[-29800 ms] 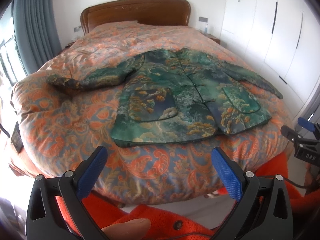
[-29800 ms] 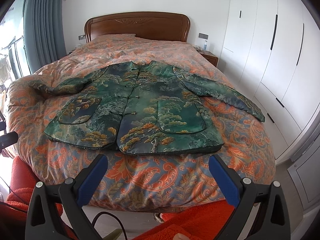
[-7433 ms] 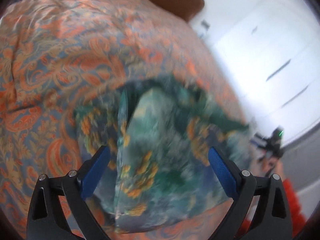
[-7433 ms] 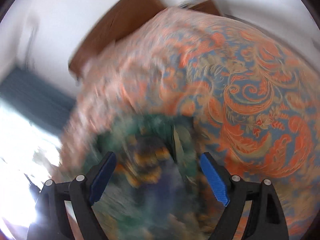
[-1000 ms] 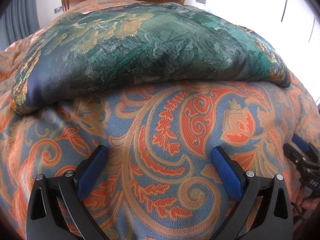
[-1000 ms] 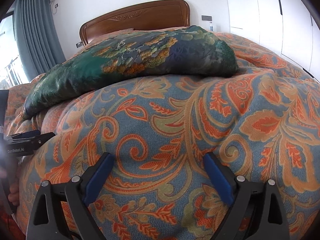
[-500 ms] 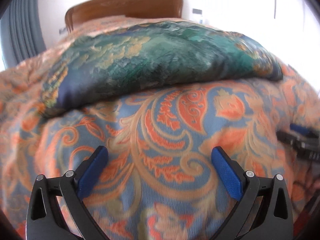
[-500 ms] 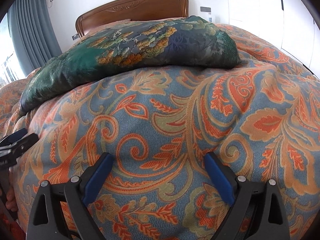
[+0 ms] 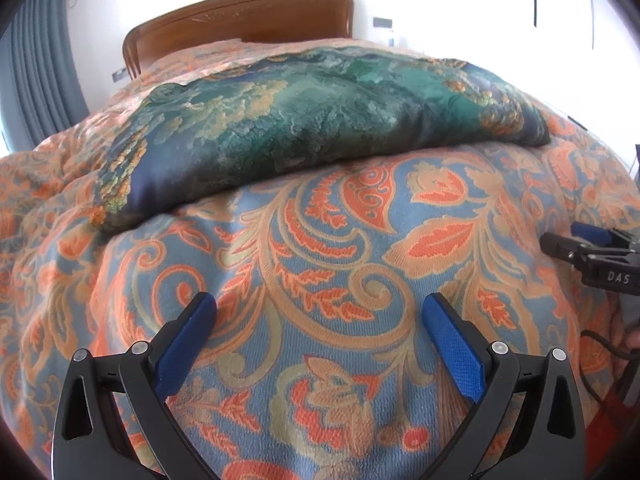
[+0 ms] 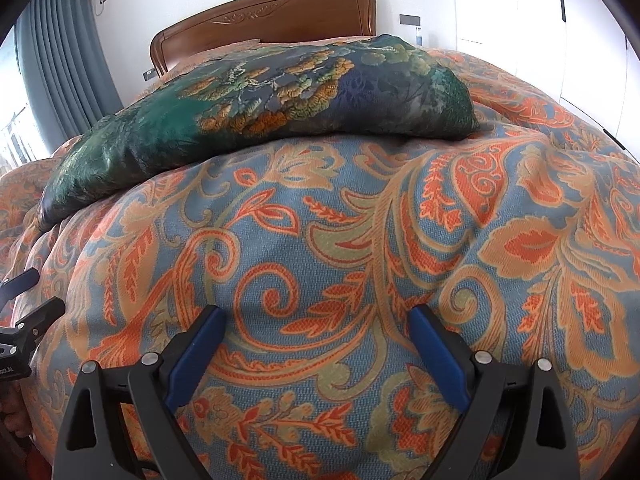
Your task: Fold large clothes
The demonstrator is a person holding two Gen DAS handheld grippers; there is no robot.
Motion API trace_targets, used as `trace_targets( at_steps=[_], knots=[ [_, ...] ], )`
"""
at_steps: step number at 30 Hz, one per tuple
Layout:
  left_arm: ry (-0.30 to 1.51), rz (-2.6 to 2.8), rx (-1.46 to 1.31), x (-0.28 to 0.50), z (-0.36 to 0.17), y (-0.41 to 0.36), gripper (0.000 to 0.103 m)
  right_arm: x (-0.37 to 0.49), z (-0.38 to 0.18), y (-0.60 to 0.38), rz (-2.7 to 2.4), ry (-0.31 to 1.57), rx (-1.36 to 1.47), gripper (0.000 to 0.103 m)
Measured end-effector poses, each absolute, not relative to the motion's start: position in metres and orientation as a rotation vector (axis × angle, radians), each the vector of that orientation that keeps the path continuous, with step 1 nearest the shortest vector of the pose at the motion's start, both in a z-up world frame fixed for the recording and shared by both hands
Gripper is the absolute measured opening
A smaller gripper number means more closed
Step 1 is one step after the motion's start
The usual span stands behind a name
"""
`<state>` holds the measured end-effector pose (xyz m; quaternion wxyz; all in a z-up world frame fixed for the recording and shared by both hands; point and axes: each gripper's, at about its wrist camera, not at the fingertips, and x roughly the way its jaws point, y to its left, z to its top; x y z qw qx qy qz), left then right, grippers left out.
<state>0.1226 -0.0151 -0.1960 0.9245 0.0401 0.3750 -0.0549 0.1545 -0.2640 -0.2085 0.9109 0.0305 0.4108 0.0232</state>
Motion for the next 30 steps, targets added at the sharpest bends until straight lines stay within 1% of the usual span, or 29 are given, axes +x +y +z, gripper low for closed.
trace_targets(
  at_steps=[5,10,14,16,20,24,26,27,28,29,30],
  knots=[
    [0.733,-0.115,0.06,0.115,-0.185,-0.009,0.102,0.136,-0.2,-0.268,0.03,0.838,0.092,0.095],
    [0.704,-0.097,0.012,0.108,-0.175,0.002,0.102,0.128,-0.152,-0.304,0.033,0.674,0.342,0.095],
    [0.728,-0.07,-0.01,0.115,-0.178,0.006,0.102,0.174,-0.138,-0.352,0.063,0.682,0.591,0.095],
    [0.734,-0.059,-0.012,0.116,-0.179,0.007,0.102,0.203,-0.146,-0.374,0.079,0.712,0.722,0.095],
    [0.735,-0.053,0.017,0.112,-0.178,0.005,0.102,0.253,-0.189,-0.408,0.071,0.815,0.969,0.095],
    [0.753,-0.053,0.046,0.109,-0.18,0.002,0.102,0.275,-0.208,-0.418,0.036,0.798,1.127,0.096],
    [0.758,-0.05,0.056,0.108,-0.179,0.001,0.102,0.281,-0.21,-0.419,-0.001,0.786,1.166,0.092],
    [0.757,-0.049,0.058,0.107,-0.178,0.001,0.102,0.282,-0.211,-0.421,-0.022,0.774,1.187,0.075],
    [0.757,-0.048,0.059,0.107,-0.176,0.001,0.102,0.283,-0.211,-0.423,-0.051,0.768,1.206,0.063],
    [0.757,-0.048,0.058,0.106,-0.175,0.002,0.102,0.283,-0.212,-0.424,-0.076,0.77,1.217,0.059],
    [0.756,-0.049,0.055,0.106,-0.171,0.004,0.102,0.283,-0.211,-0.426,-0.087,0.766,1.208,0.05]
  ],
)
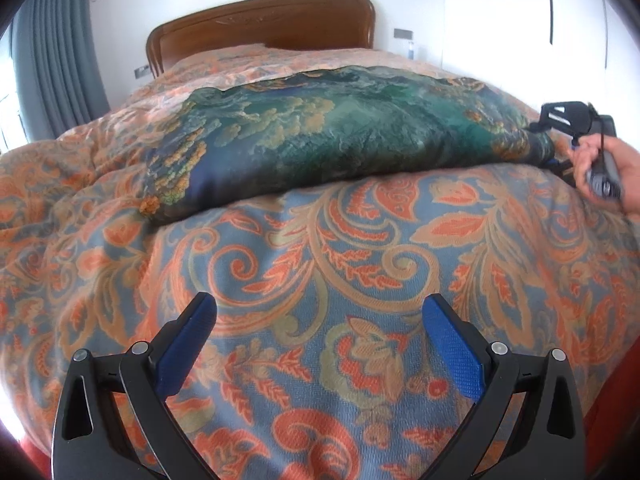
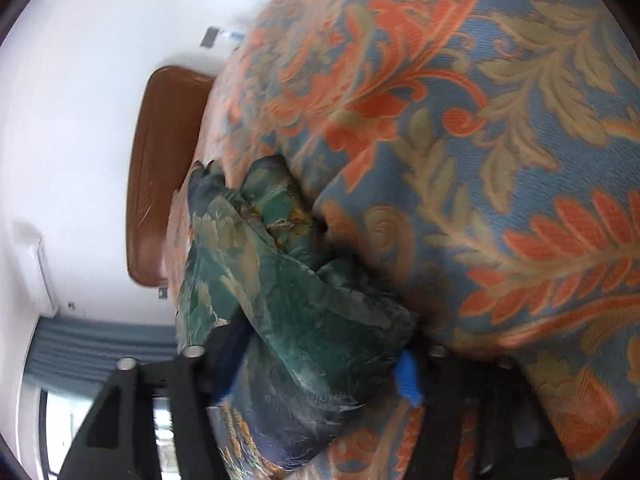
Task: Fold large clothes
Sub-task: 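Grasp the folded jacket bundle with the right tool and lift it, then grasp the green bundle with the left tool while the right tool opens and releases it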
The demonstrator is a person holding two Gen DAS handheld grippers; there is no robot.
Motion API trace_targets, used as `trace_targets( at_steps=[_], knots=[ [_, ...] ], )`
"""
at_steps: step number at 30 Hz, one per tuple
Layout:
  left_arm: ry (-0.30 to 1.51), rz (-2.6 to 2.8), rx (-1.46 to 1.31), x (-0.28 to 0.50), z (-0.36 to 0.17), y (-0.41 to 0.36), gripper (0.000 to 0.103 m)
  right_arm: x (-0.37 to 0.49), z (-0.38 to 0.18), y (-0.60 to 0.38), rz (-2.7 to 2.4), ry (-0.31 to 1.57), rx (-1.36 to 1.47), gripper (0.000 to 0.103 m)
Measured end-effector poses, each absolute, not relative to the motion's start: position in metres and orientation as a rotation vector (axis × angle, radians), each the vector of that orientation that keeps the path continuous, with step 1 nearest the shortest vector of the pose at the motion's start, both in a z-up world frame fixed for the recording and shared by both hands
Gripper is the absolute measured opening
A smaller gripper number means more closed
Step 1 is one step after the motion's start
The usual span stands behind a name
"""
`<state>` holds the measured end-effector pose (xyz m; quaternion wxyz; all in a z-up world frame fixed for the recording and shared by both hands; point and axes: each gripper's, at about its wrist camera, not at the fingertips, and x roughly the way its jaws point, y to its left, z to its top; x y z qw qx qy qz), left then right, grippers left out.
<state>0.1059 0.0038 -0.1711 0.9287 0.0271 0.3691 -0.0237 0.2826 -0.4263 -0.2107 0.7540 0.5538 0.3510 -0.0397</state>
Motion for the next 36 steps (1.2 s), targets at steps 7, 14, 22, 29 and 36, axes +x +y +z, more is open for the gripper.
trace_targets(
  at_steps=[7,14,22,29,36],
  knots=[
    [0.734,-0.092,-0.036,0.13,-0.125,0.022,0.102,0.269,-0.134,-0.376,-0.095,0.67,0.676,0.03],
    [0.718,-0.31,-0.153,0.21,-0.02,0.004,0.102,0.218,-0.071,-0.307,-0.014,0.497,0.327,0.029],
    [0.876,-0.501,-0.054,0.291,0.024,-0.081,0.102,0.181,-0.04,-0.197,0.135,0.359,-0.027,0.028],
    [0.973,-0.401,0.157,0.312,0.0,-0.12,0.102,0.162,-0.053,-0.141,0.198,0.336,-0.223,0.028],
    [0.92,-0.306,0.308,0.308,-0.012,-0.136,0.031,0.156,-0.065,-0.117,0.242,0.369,-0.303,0.027]
  ],
)
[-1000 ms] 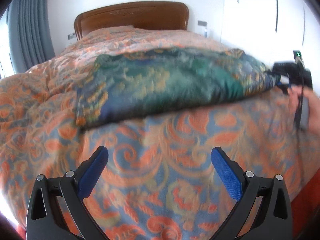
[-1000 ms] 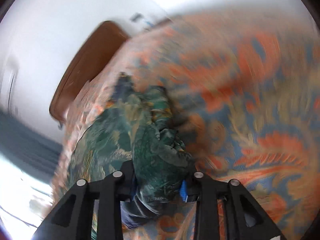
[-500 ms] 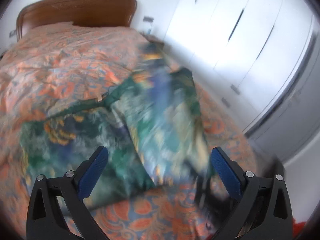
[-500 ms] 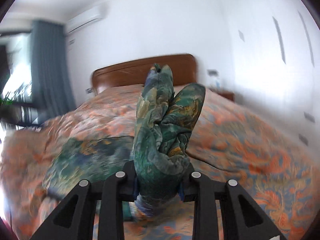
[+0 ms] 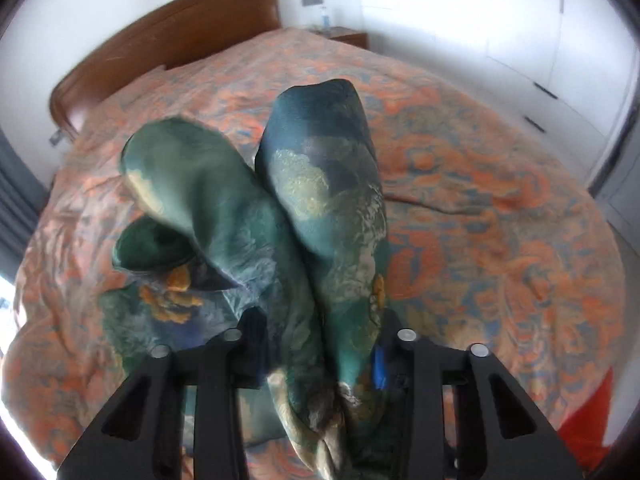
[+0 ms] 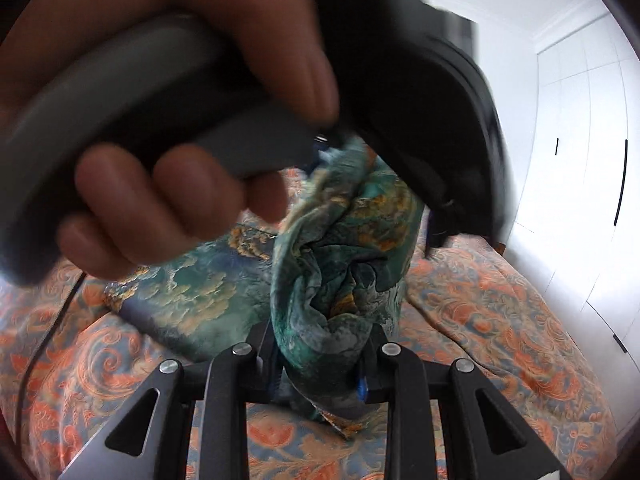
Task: Fold large clothes
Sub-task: 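Grasp the green bundle with the left tool while the right tool opens and releases it, then carry the green bundle in the left tool across the bedspread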
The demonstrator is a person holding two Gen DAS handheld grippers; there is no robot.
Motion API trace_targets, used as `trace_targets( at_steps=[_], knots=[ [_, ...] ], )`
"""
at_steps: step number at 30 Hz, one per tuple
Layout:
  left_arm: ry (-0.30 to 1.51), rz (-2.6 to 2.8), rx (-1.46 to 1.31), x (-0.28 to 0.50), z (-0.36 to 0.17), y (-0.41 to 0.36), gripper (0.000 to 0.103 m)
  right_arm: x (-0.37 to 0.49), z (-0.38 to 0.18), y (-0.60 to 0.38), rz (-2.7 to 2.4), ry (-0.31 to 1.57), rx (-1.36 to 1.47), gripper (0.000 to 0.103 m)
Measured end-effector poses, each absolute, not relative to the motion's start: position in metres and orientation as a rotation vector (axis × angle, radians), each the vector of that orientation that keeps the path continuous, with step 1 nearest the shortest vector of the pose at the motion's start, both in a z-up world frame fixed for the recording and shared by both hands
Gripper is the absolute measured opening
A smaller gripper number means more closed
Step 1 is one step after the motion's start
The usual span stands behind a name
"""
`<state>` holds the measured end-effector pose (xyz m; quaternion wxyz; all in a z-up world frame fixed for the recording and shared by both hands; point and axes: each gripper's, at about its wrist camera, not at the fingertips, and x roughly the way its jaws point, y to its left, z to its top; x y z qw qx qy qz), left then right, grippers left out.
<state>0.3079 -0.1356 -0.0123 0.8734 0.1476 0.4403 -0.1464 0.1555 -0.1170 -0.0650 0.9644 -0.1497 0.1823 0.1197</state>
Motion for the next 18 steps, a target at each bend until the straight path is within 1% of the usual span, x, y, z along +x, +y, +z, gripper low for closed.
trace_targets(
  at_steps=[2,5,6,9,11,16,18],
  knots=[
    [0.905,-0.32,0.318,0.309,-0.007,-0.127,0.027,0.16,-0.065,-0.122,0.24,0.387,-0.266,0.028],
    [0.886,-0.304,0.309,0.318,0.007,-0.1,0.026,0.156,-0.054,-0.133,0.228,0.398,-0.208,0.055],
    [0.884,-0.3,0.295,0.321,0.012,-0.088,0.026,0.15,-0.048,-0.137,0.256,0.409,-0.168,0.068],
    [0.878,-0.27,0.254,0.328,0.023,-0.047,0.026,0.127,-0.036,-0.156,0.316,0.395,-0.058,0.07],
    [0.878,-0.242,0.231,0.331,0.024,-0.015,0.027,0.118,-0.04,-0.166,0.322,0.413,-0.032,0.07],
    [0.904,-0.168,0.132,0.33,0.003,0.053,0.027,0.113,-0.079,-0.185,0.277,0.531,-0.001,0.07],
    [0.927,-0.129,0.085,0.329,-0.016,0.079,0.027,0.114,-0.093,-0.189,0.27,0.577,0.017,0.067]
  ],
)
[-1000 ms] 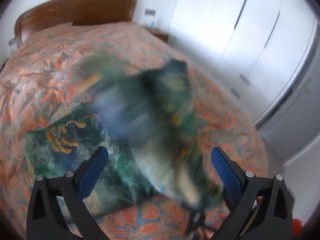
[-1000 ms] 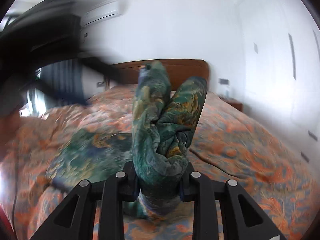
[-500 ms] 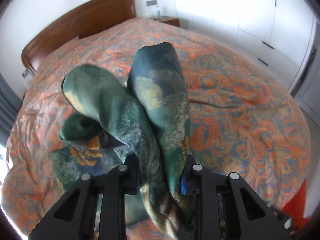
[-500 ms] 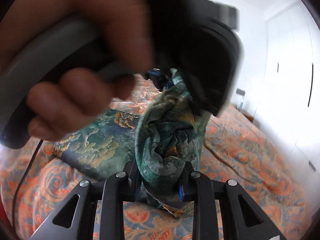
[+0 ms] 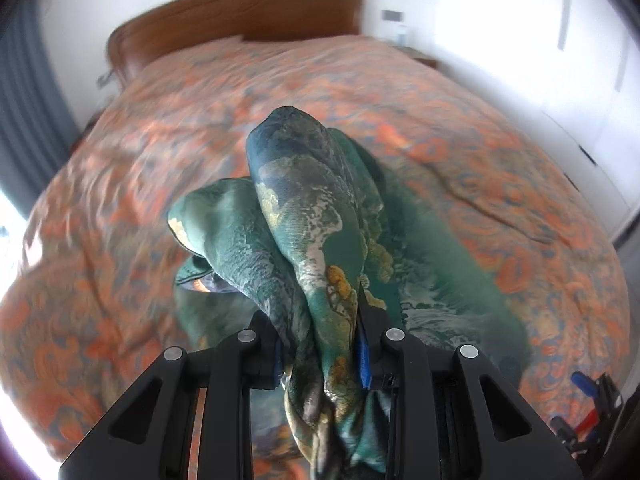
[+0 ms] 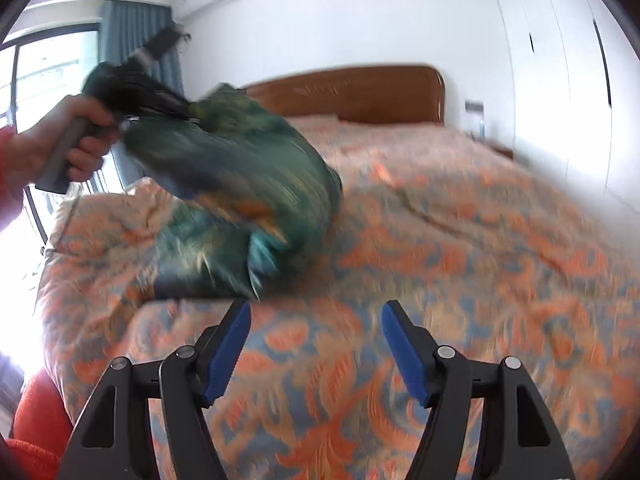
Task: Fold large clothes
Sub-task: 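Carry the green bundle in the left tool across the bedspread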
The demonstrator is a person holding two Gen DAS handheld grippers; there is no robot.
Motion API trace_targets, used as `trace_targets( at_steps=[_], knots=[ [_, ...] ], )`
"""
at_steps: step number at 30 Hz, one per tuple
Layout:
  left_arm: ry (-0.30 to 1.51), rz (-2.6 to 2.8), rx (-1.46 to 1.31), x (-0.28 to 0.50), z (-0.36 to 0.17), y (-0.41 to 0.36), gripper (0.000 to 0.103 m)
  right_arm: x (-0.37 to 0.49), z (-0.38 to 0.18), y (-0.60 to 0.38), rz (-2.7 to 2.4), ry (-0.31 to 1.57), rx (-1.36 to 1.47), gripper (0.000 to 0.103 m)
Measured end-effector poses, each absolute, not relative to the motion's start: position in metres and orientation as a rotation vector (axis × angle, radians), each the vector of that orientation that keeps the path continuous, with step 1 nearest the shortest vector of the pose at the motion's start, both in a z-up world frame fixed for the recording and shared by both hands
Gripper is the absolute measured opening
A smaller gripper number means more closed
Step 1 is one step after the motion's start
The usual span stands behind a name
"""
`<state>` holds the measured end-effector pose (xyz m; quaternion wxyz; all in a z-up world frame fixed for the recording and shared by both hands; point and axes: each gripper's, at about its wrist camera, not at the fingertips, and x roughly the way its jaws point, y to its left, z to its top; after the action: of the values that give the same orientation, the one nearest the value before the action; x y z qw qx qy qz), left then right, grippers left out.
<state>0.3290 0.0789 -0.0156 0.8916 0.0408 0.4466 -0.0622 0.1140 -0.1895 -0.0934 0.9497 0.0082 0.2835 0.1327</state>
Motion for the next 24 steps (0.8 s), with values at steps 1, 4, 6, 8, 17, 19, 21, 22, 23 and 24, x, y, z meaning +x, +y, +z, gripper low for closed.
trace_targets(
  at_steps=[1,4,6,8,17,19,21,22,23,24],
  knots=[
    [0.938,-0.115,0.067,0.329,-0.024,0.088,0.027,0.113,-0.098,-0.19,0.27,0.592,0.021,0.067],
    [0.98,-0.081,-0.001,0.328,-0.058,0.115,0.028,0.116,-0.107,-0.183,0.281,0.618,0.009,0.064],
    [0.99,-0.079,-0.033,0.327,-0.074,0.126,0.028,0.12,-0.109,-0.177,0.293,0.631,-0.001,0.062],
    [0.994,-0.079,-0.06,0.325,-0.085,0.135,0.03,0.125,-0.107,-0.171,0.299,0.635,-0.018,0.062],
    [1.005,-0.099,-0.147,0.323,-0.114,0.155,0.035,0.204,-0.053,-0.125,0.367,0.662,-0.028,0.049],
    [1.008,-0.105,-0.169,0.323,-0.119,0.161,0.036,0.231,-0.046,-0.104,0.398,0.682,-0.032,0.049],
    [1.012,-0.107,-0.209,0.324,-0.124,0.169,0.036,0.254,-0.049,-0.084,0.442,0.719,-0.039,0.049],
    [1.012,-0.1,-0.22,0.323,-0.127,0.173,0.037,0.264,-0.054,-0.075,0.462,0.748,-0.047,0.049],
    [1.013,-0.077,-0.226,0.322,-0.132,0.177,0.038,0.276,-0.064,-0.066,0.481,0.788,-0.056,0.049],
    [1.015,-0.066,-0.229,0.322,-0.137,0.181,0.038,0.285,-0.076,-0.058,0.501,0.828,-0.057,0.049]
  ],
)
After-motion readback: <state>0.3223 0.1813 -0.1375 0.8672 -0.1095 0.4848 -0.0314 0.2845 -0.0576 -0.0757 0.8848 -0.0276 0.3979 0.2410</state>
